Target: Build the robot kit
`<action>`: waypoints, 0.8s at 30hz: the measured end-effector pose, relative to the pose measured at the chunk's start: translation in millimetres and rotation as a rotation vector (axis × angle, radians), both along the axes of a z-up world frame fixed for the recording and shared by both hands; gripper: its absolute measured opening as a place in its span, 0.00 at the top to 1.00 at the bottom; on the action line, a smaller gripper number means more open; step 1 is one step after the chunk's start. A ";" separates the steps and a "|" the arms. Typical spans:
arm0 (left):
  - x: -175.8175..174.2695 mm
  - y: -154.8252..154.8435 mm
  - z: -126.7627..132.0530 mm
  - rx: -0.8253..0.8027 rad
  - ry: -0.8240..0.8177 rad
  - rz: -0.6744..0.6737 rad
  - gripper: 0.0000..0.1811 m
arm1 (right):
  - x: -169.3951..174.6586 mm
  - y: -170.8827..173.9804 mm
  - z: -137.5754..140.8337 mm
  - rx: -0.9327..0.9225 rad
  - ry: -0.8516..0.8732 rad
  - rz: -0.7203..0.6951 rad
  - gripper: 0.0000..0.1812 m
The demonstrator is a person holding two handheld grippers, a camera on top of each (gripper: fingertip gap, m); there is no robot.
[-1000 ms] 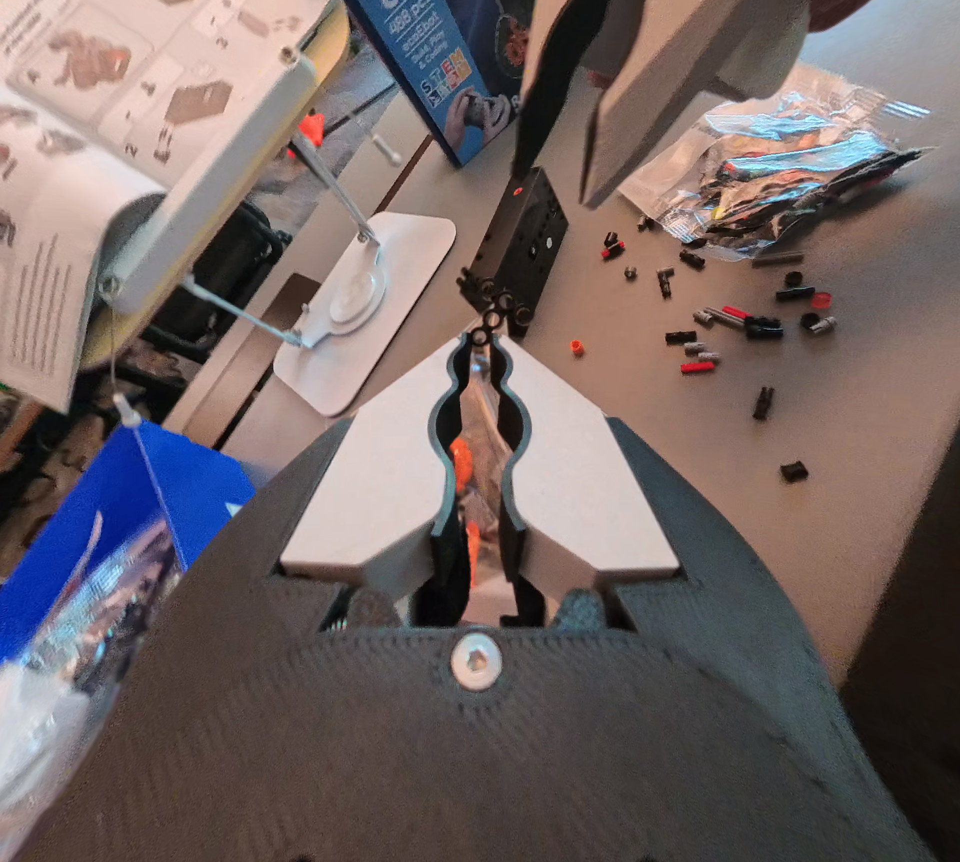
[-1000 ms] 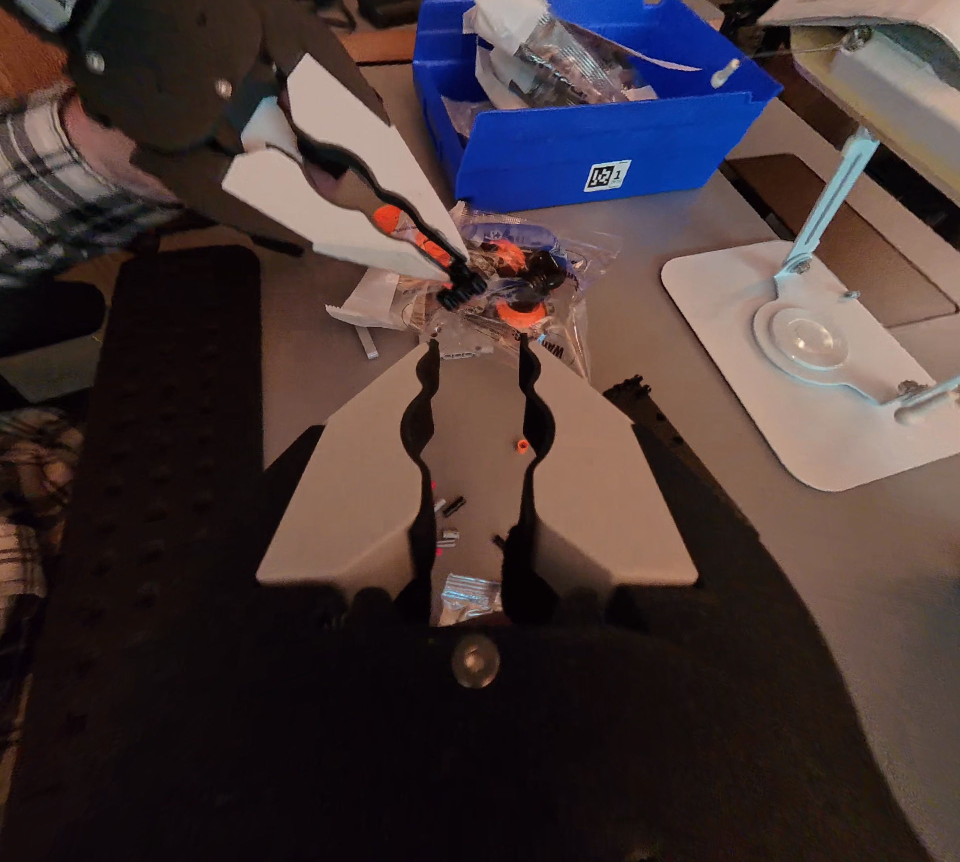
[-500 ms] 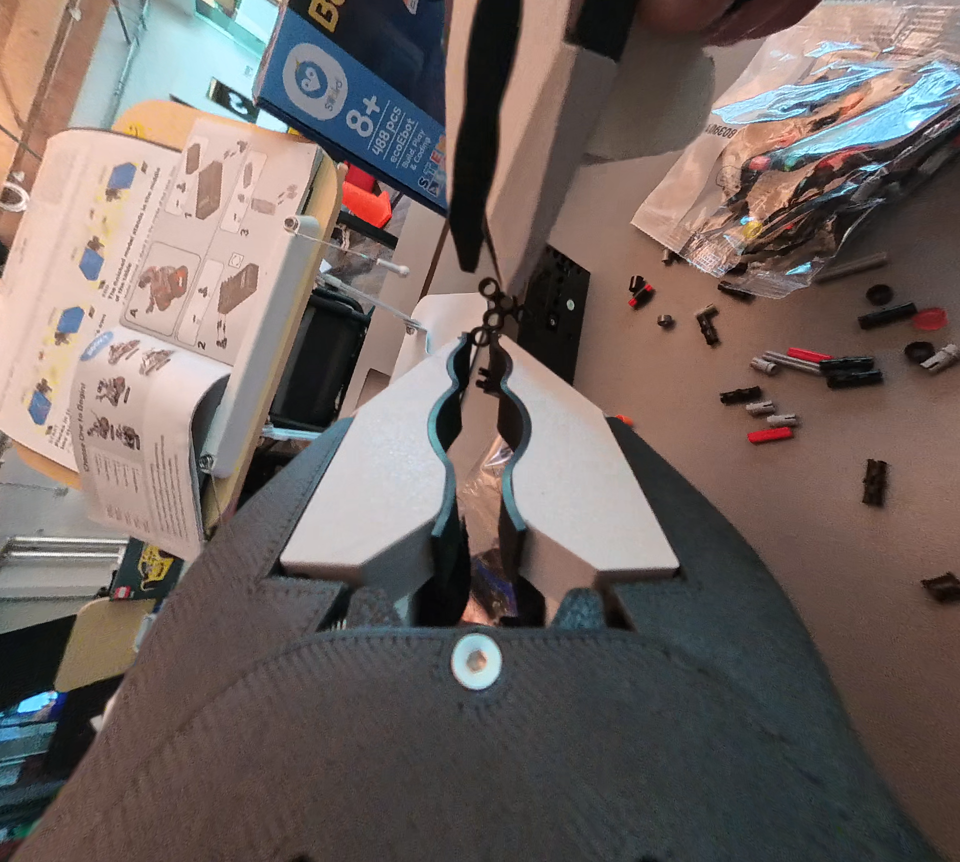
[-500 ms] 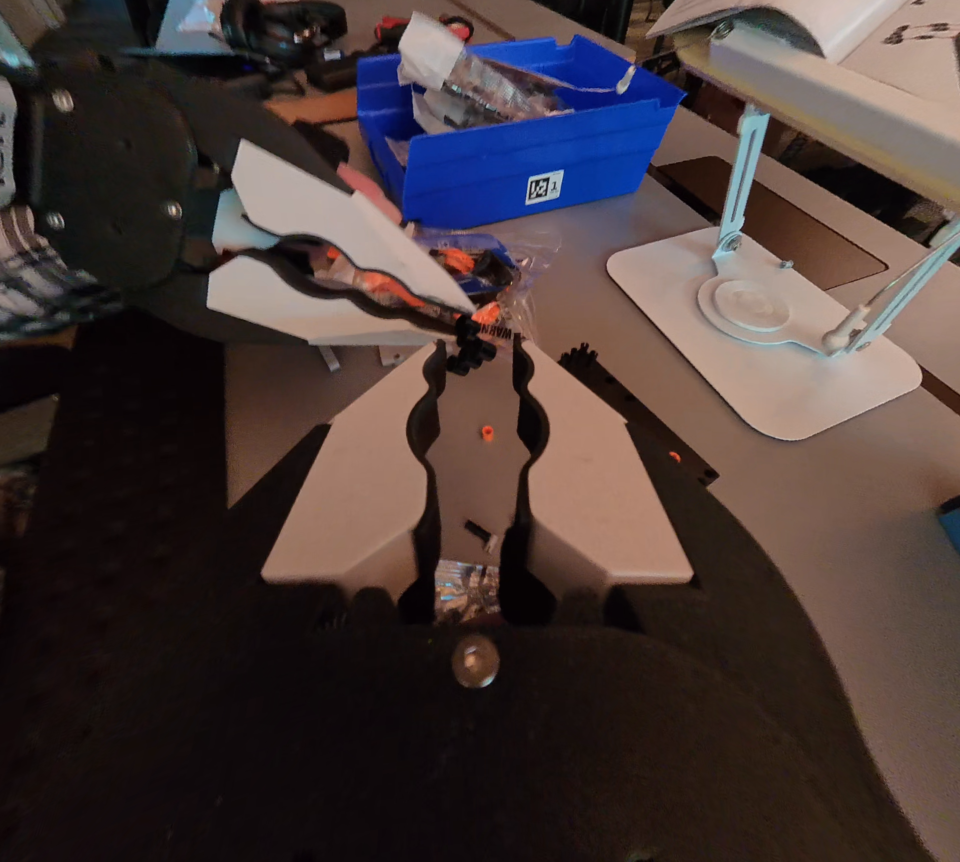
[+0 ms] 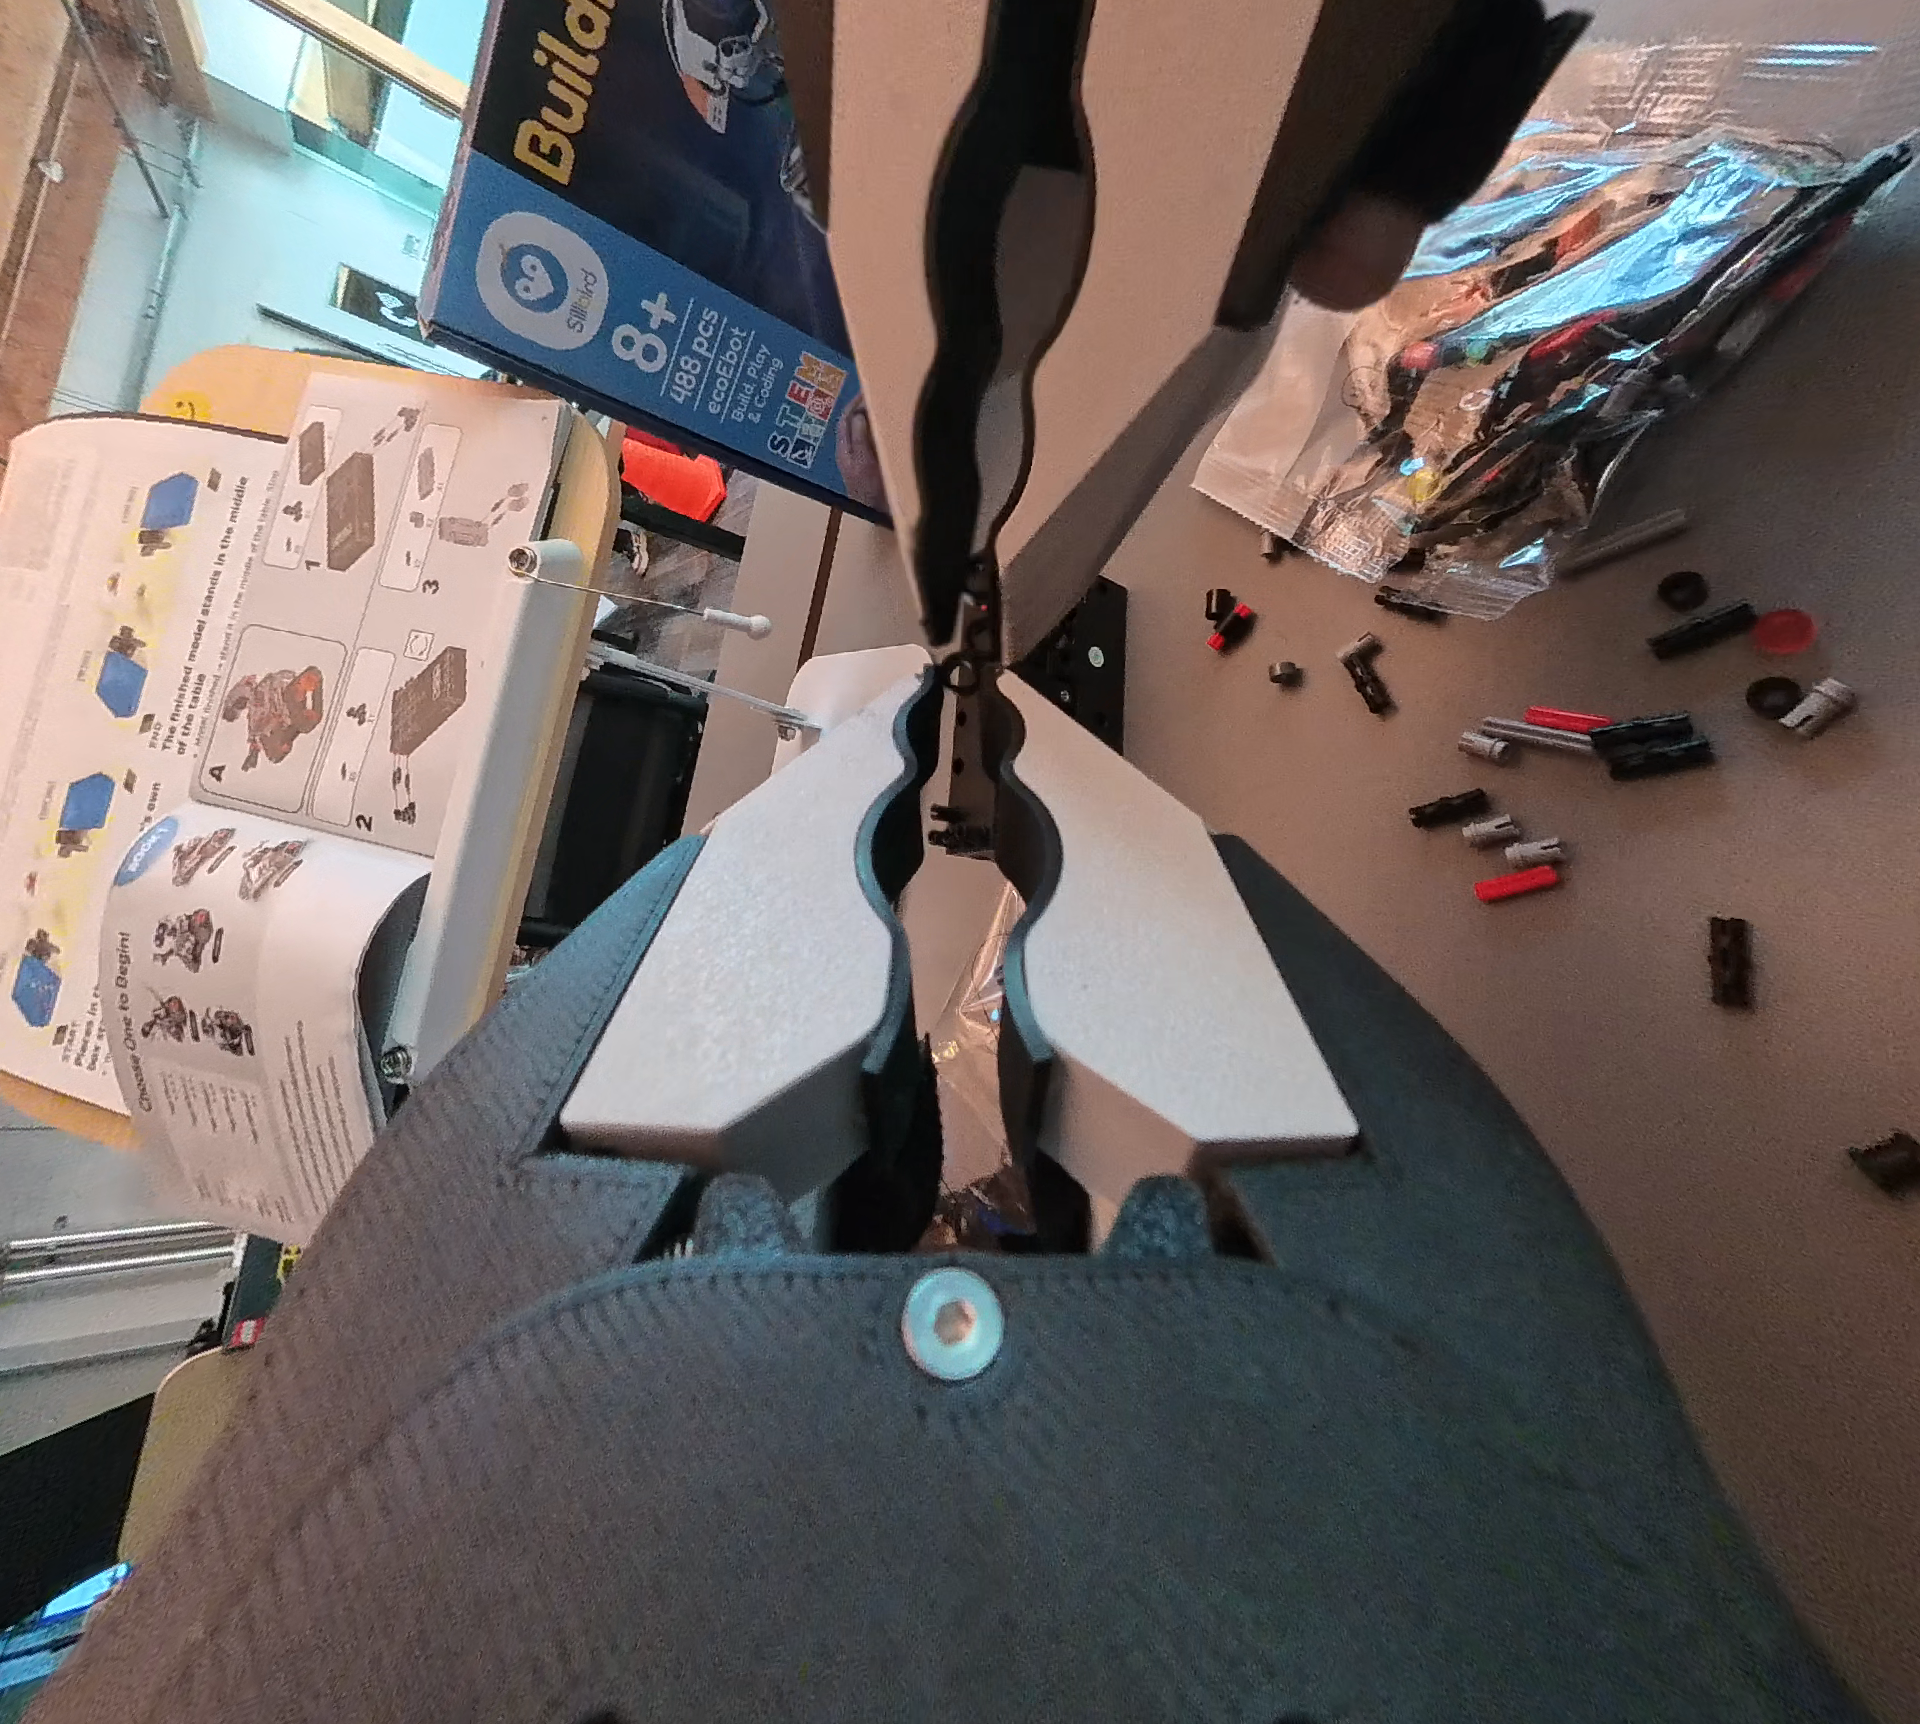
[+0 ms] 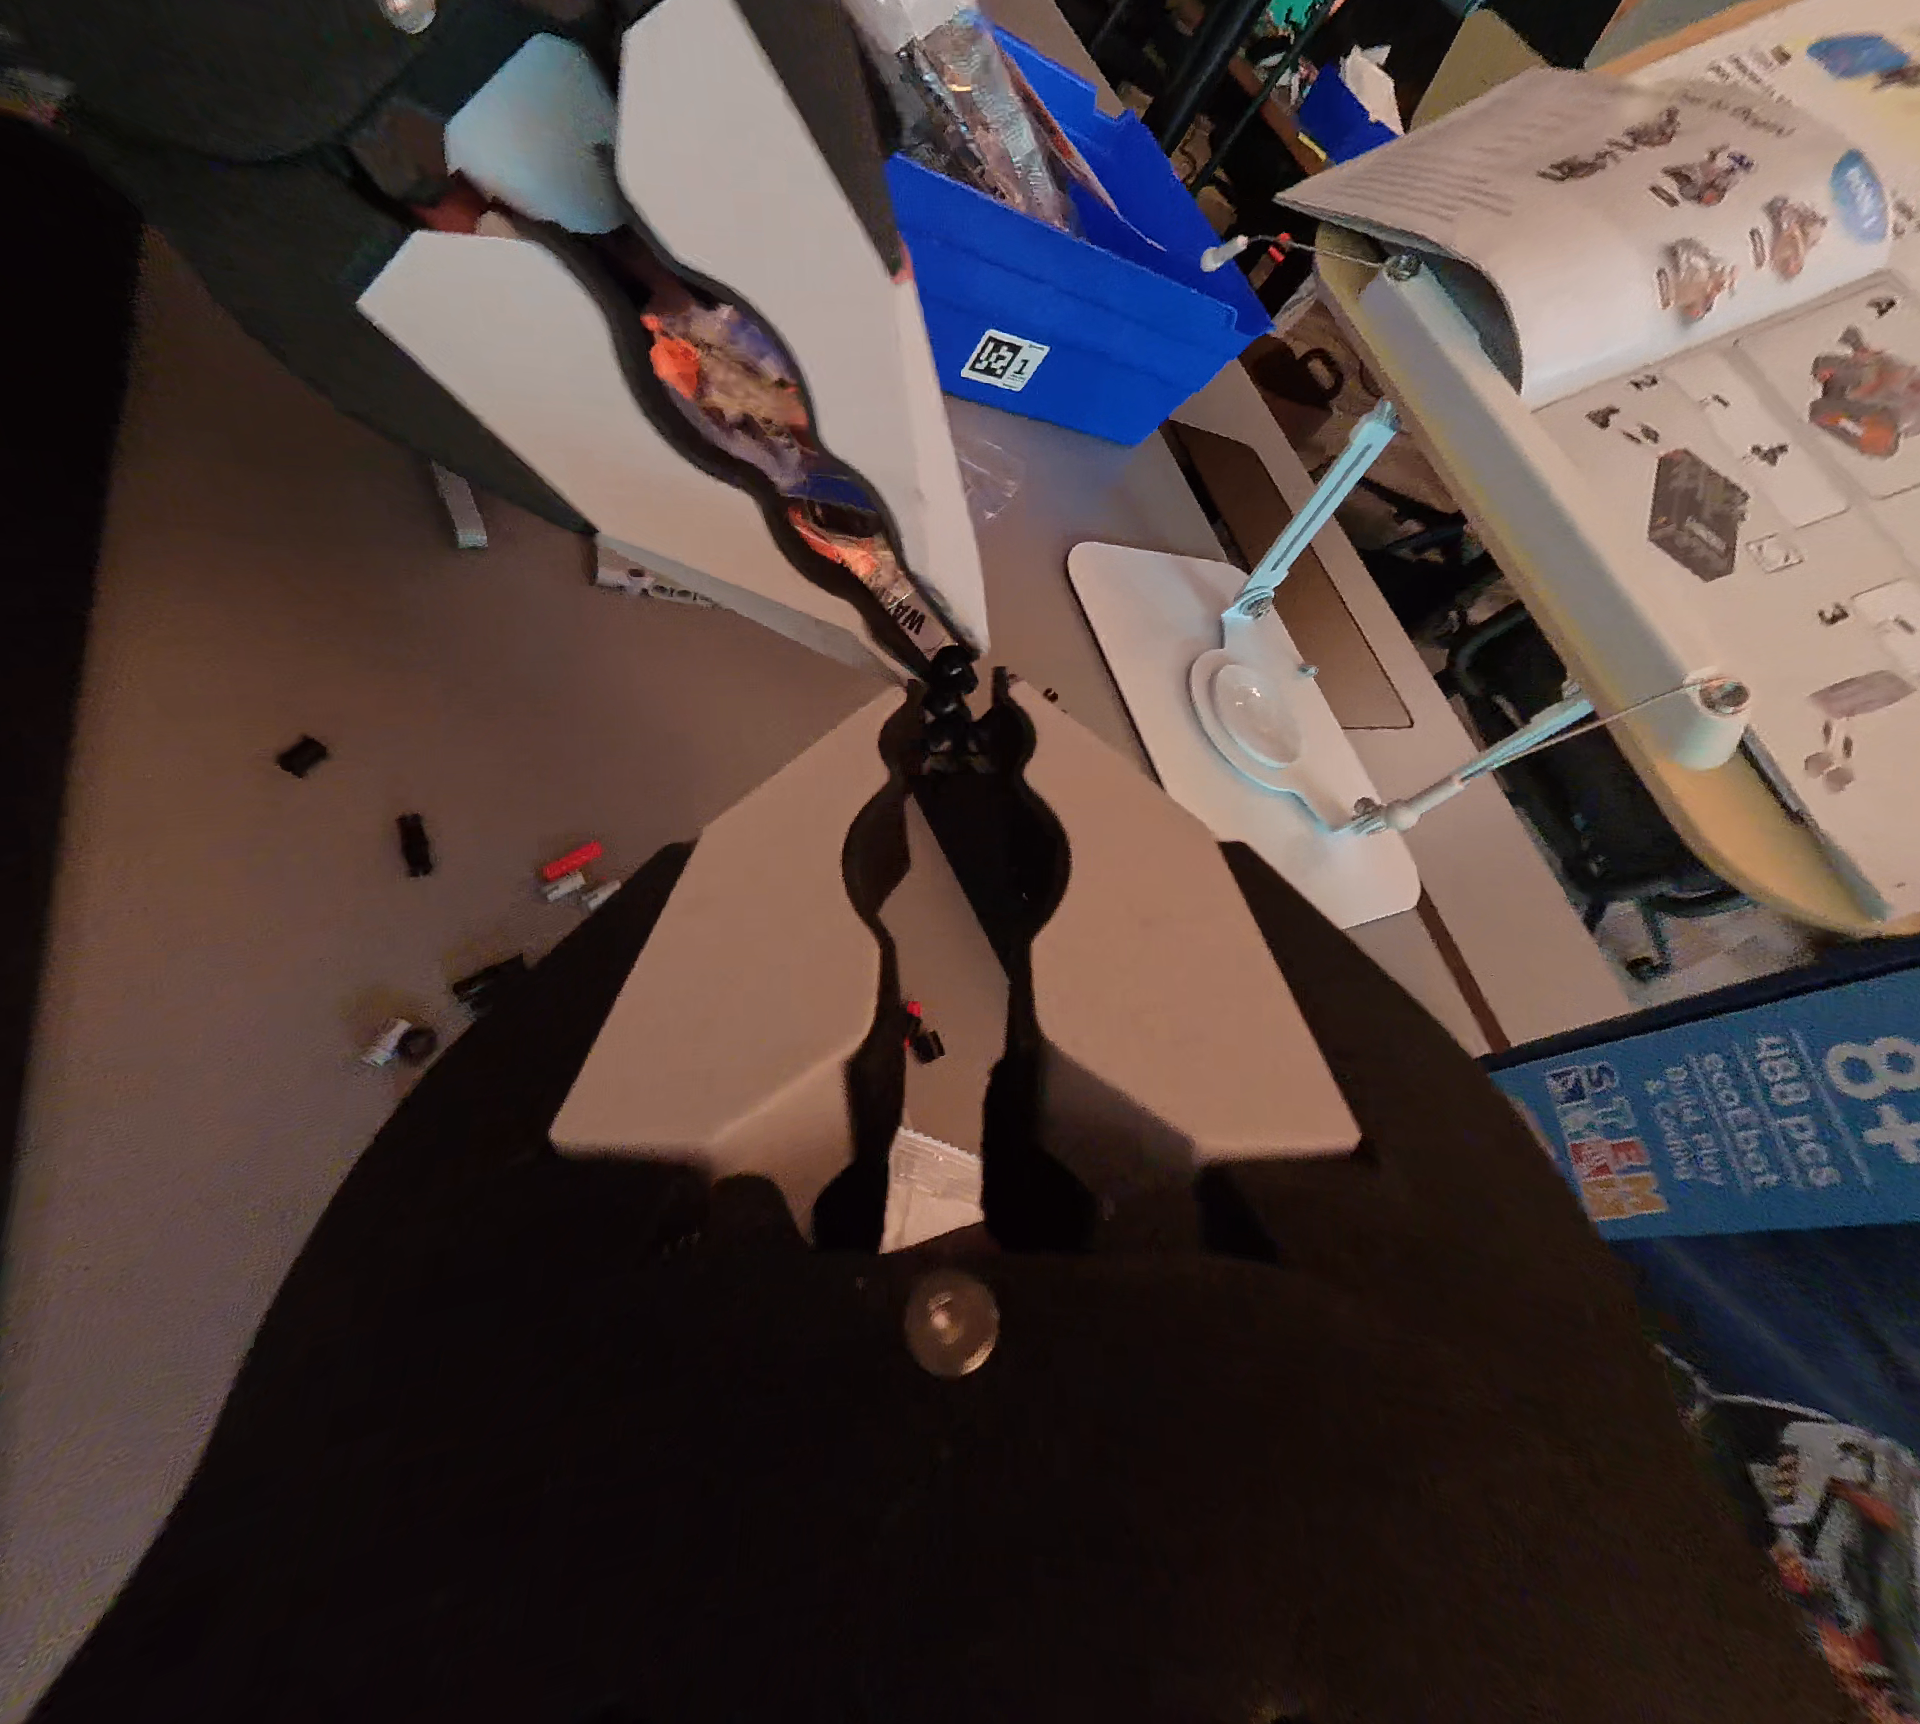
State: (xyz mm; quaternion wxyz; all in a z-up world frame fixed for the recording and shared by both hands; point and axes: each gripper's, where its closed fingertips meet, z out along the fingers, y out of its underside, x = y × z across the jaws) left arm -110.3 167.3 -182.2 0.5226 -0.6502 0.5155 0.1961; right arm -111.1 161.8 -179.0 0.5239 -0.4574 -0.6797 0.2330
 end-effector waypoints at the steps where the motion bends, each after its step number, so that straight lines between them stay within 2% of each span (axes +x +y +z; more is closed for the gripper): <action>1: -0.1 0.4 0.3 -0.001 -0.001 0.001 0.98 | 0.0 -0.5 -0.4 0.023 -0.001 0.001 0.97; 5: 0.0 1.5 4.4 0.005 -0.014 -0.002 0.98 | 1.3 1.7 4.8 0.045 0.023 -0.015 0.97; 11: -0.3 4.1 1.0 -0.009 -0.003 -0.003 0.98 | 8.0 5.8 18.7 0.023 0.072 -0.015 0.86; 13: 2.1 4.3 0.6 -0.010 -0.001 -0.008 0.98 | 8.5 2.3 18.4 0.048 0.071 0.005 0.87; 19: 9.5 5.0 0.6 -0.016 0.004 -0.033 0.98 | 8.7 2.7 14.5 0.064 0.068 0.004 0.99; 24: 8.2 8.7 -1.0 -0.018 0.006 -0.023 0.98 | 13.3 7.4 21.0 0.036 0.089 -0.007 0.90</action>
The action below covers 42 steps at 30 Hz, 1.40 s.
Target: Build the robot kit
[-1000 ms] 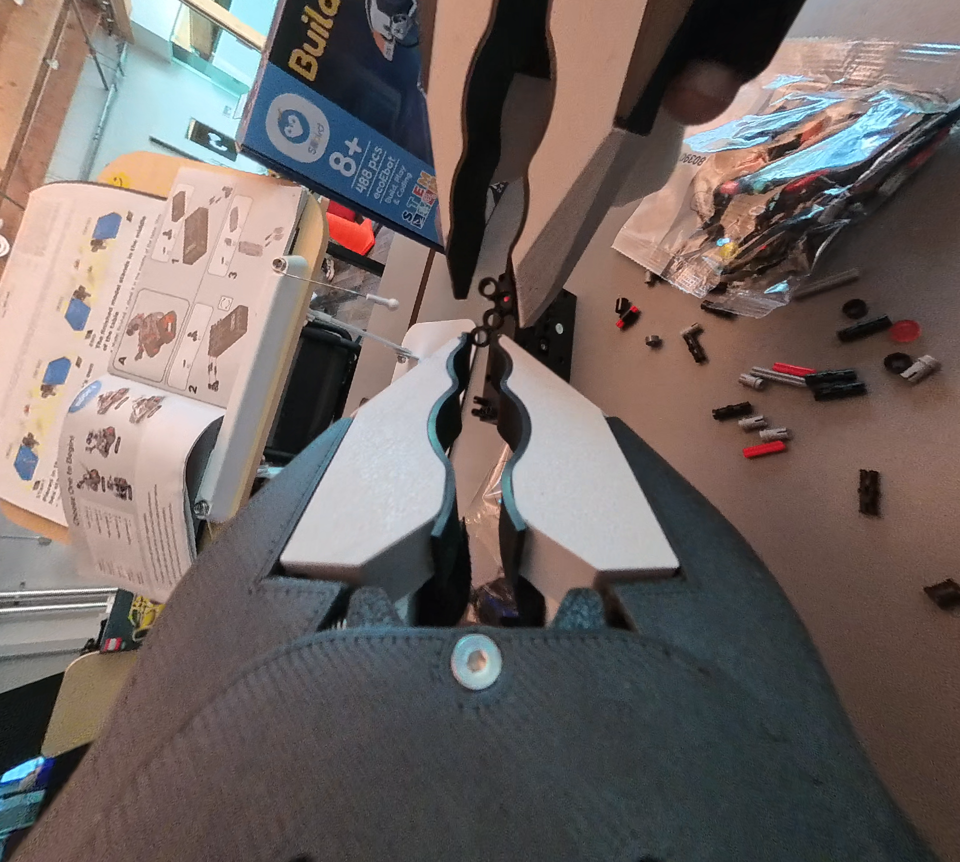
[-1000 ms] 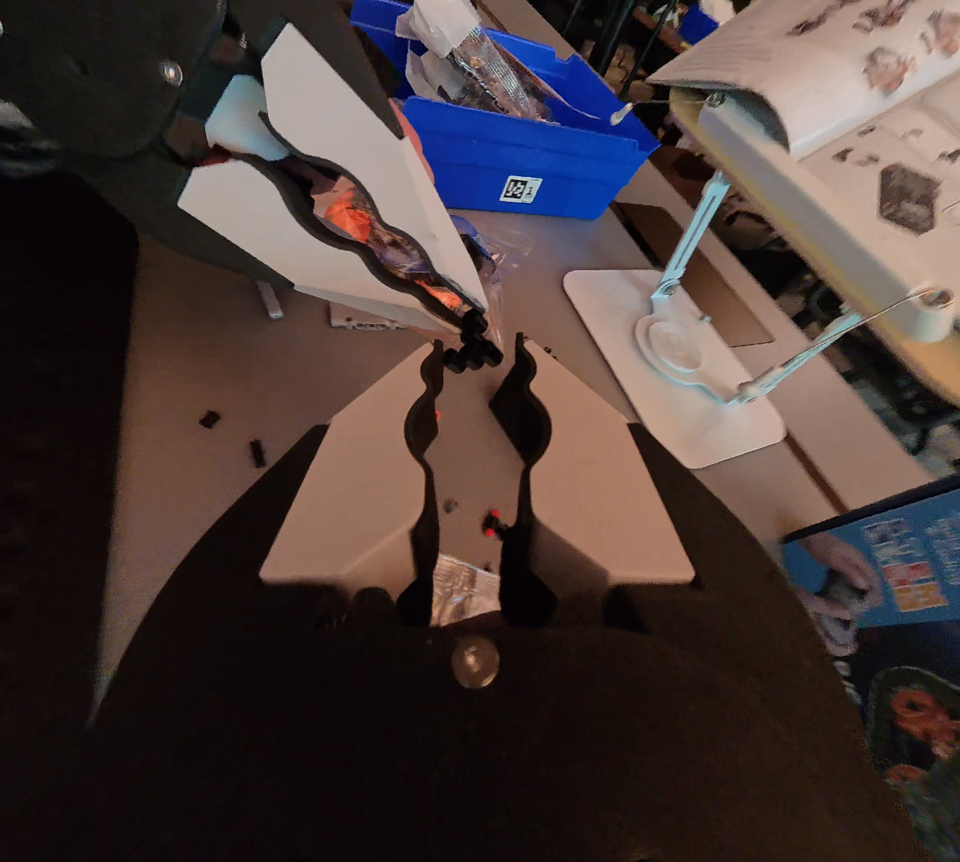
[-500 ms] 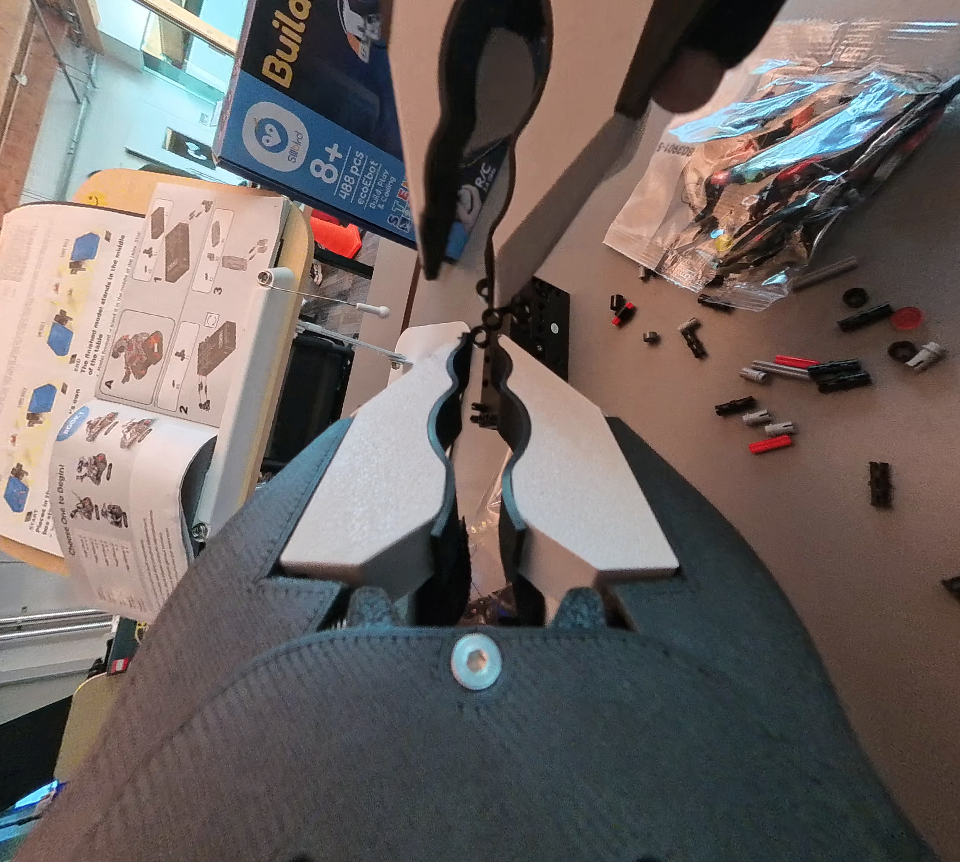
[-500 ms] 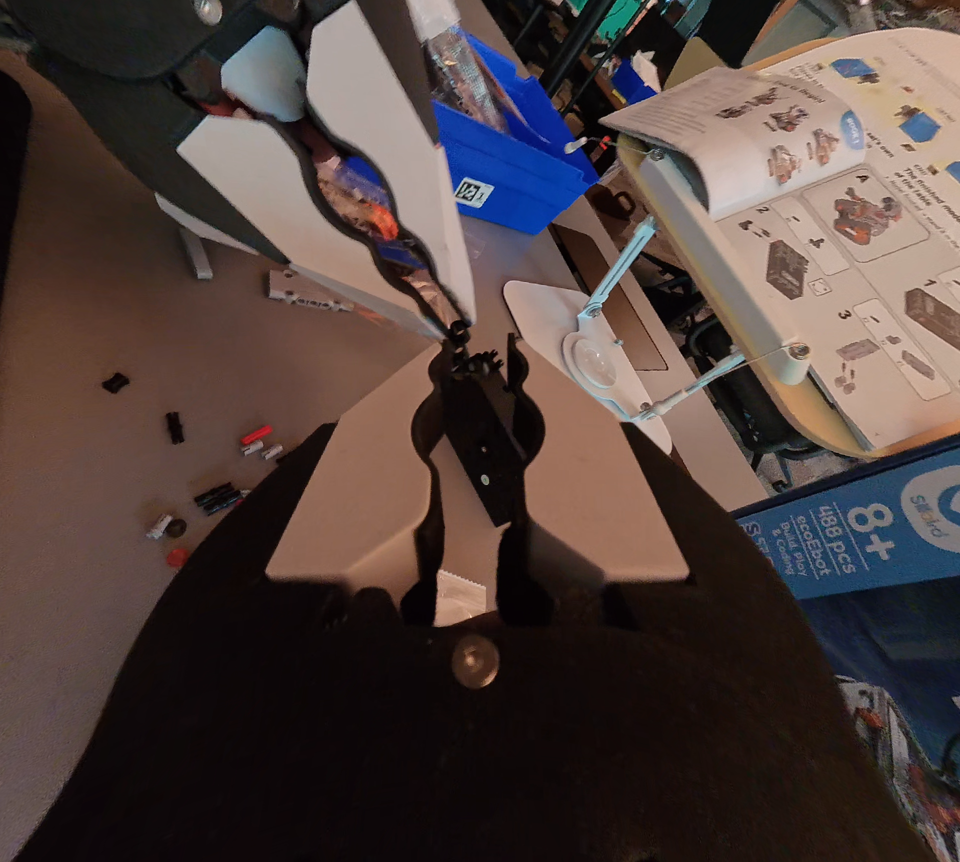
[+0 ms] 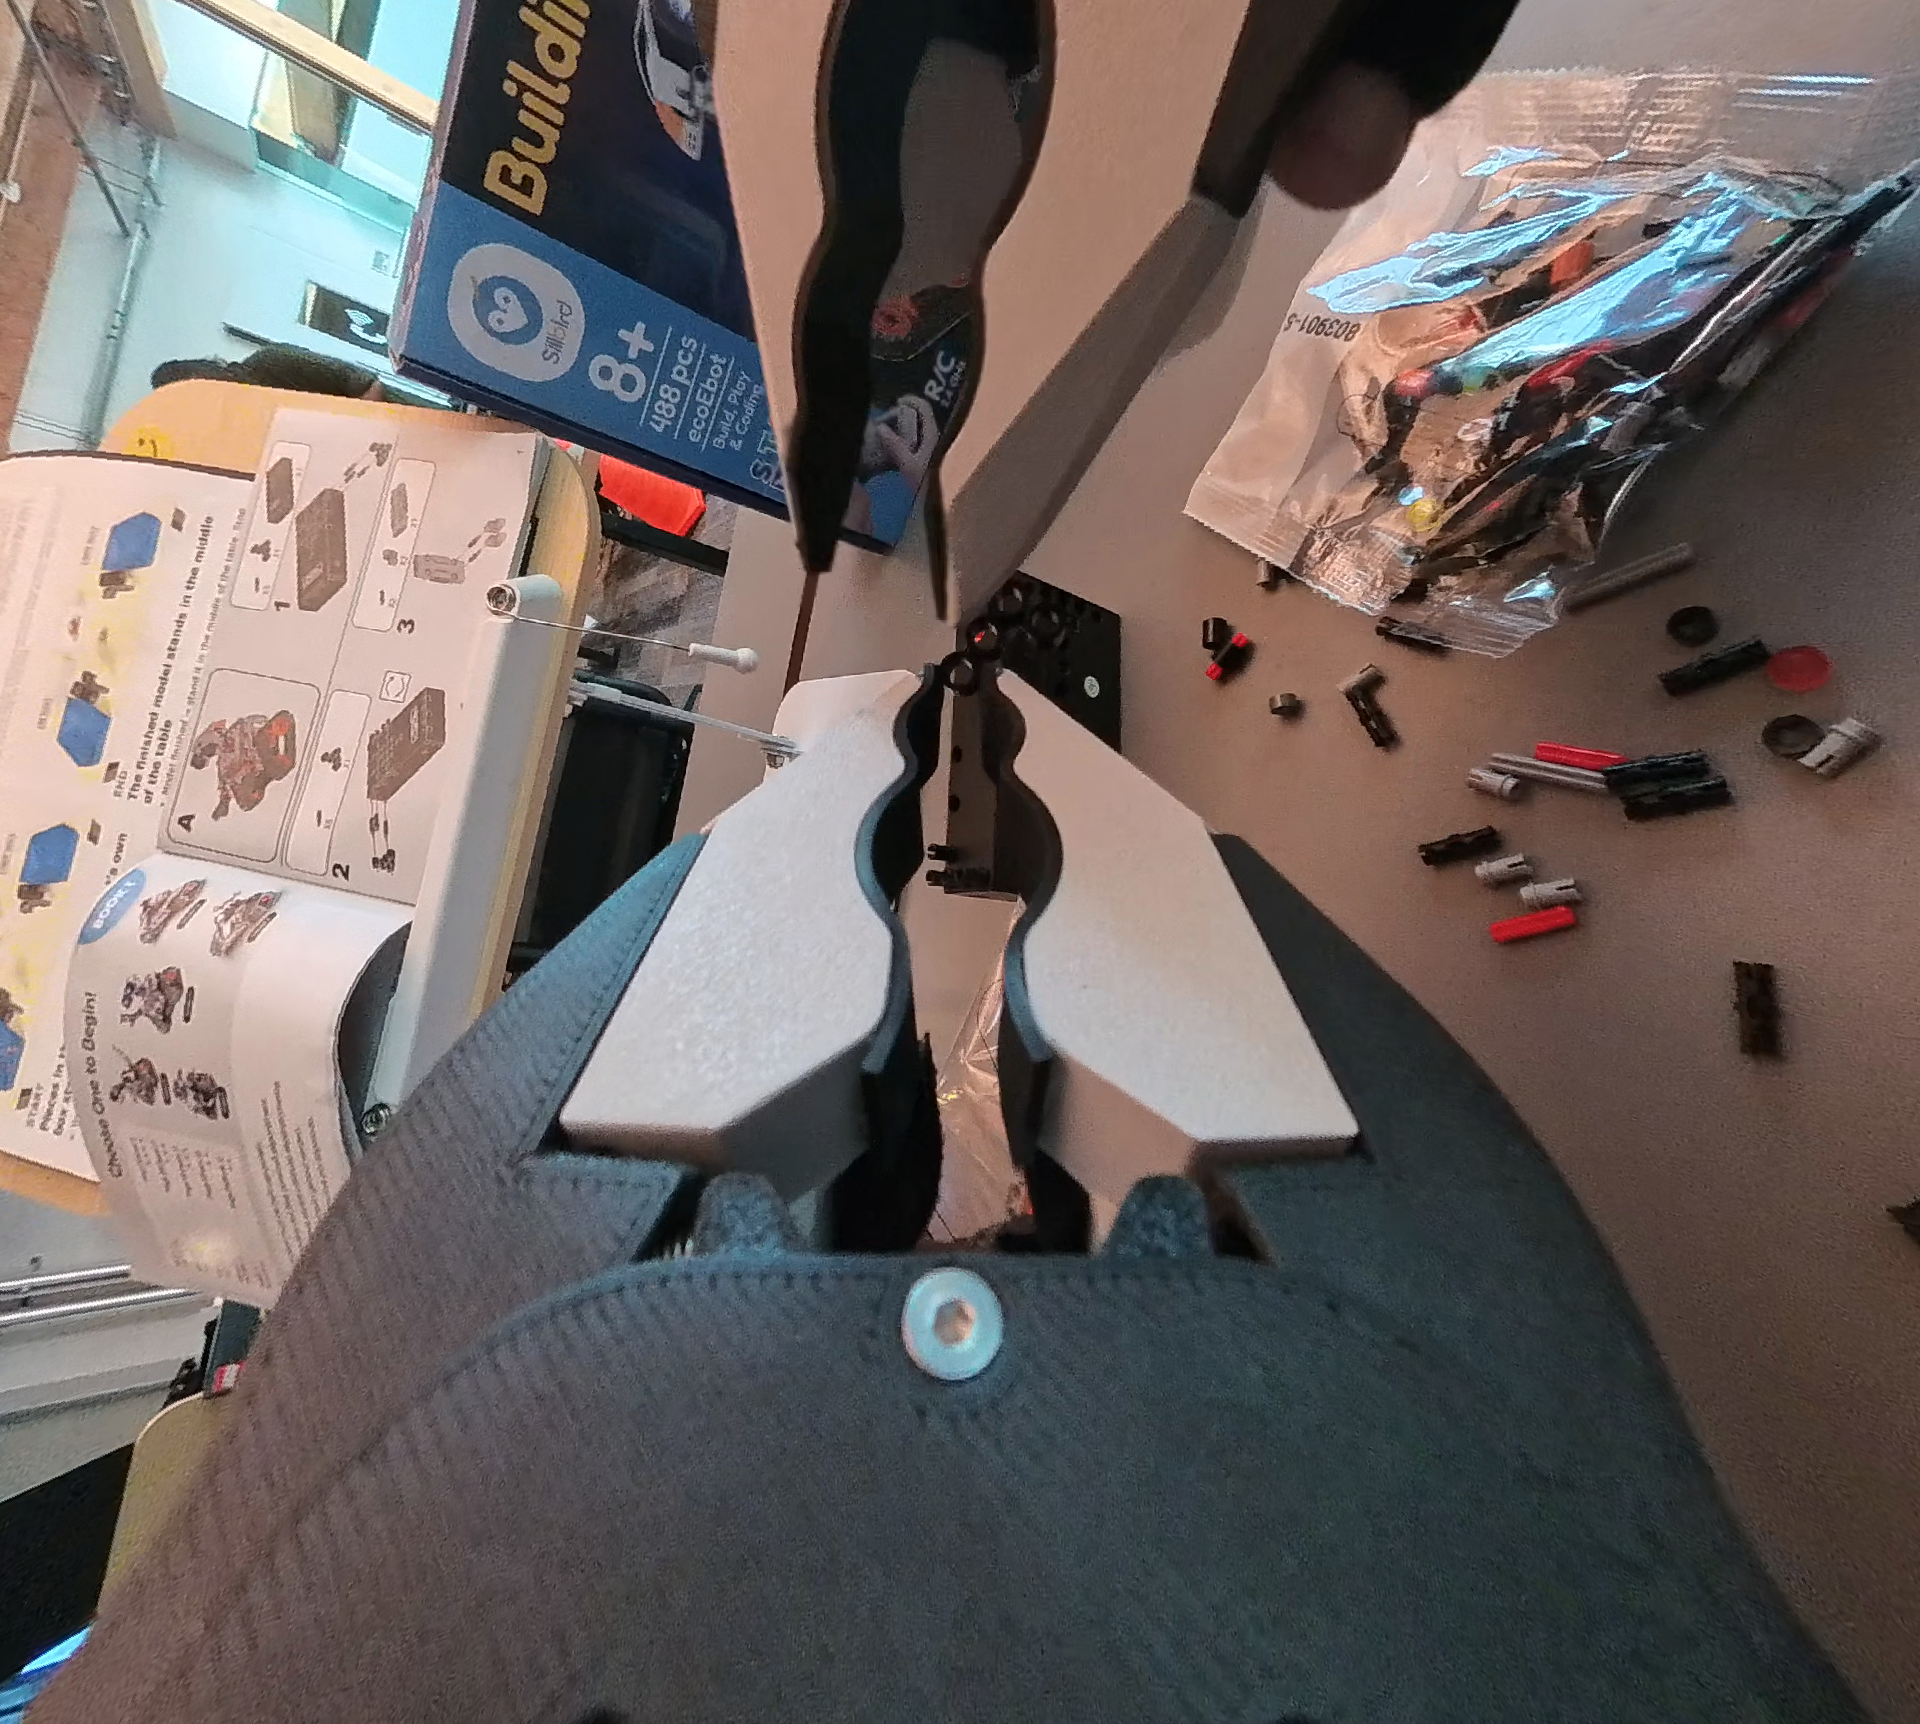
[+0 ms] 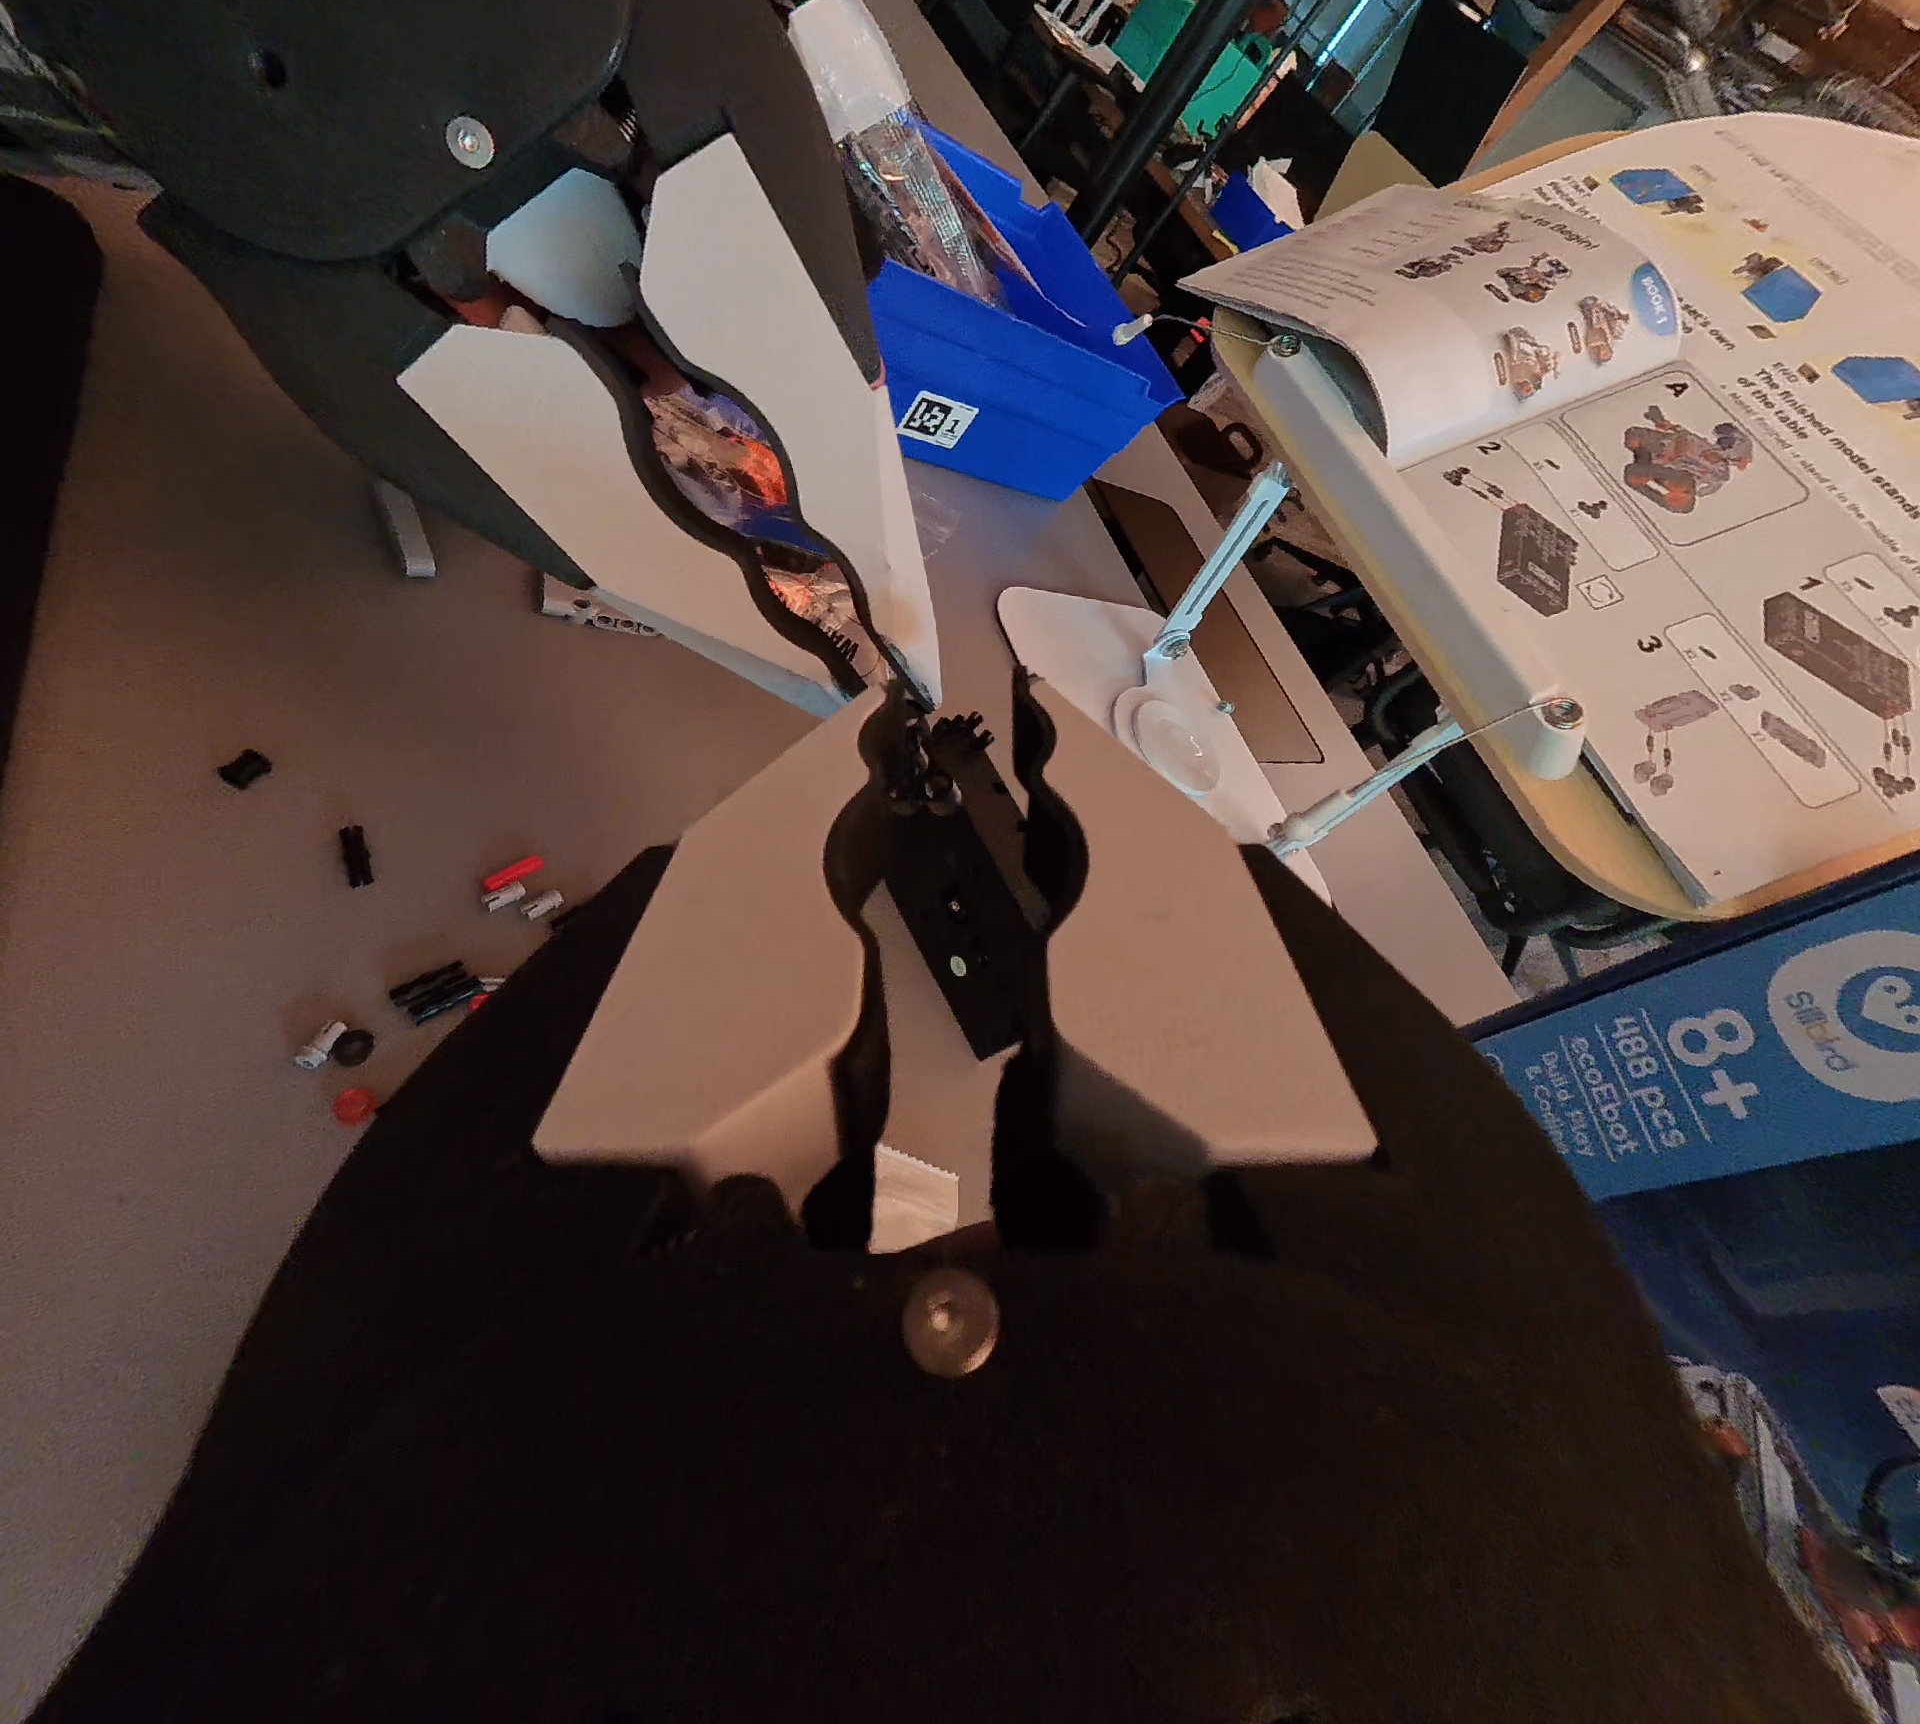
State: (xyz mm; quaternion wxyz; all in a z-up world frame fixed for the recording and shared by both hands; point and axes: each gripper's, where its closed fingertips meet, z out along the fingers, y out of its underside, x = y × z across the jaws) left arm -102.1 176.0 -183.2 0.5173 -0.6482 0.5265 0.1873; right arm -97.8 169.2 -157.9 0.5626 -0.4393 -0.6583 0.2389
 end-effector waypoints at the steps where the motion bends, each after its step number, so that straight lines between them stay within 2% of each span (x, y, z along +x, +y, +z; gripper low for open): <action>1: -0.1 0.5 0.2 0.000 -0.004 0.000 0.98 | 1.0 -0.1 1.0 -0.002 0.003 0.004 0.88; 15: 5.3 2.4 0.2 -0.002 -0.027 -0.019 0.98 | 7.4 -0.4 -4.0 -0.021 -0.037 0.035 0.85; 22: 11.7 1.9 4.5 -0.018 -0.074 -0.029 0.98 | 6.8 3.3 -22.2 0.048 -0.134 0.008 0.85; 23: 12.0 2.5 5.2 -0.023 -0.082 -0.026 0.98 | 6.7 4.7 -22.6 0.069 -0.136 -0.001 0.88; 33: 19.6 9.0 11.4 -0.058 -0.181 -0.050 0.98 | 14.6 11.9 -15.7 0.048 -0.132 -0.031 0.88; 38: 19.7 12.0 17.6 -0.057 -0.221 -0.052 0.89 | 30.8 20.5 -15.8 0.026 -0.153 -0.067 0.88; 42: -2.0 17.1 19.0 -0.125 -0.276 0.015 0.80 | 58.6 38.5 -26.7 -0.039 -0.199 -0.135 0.88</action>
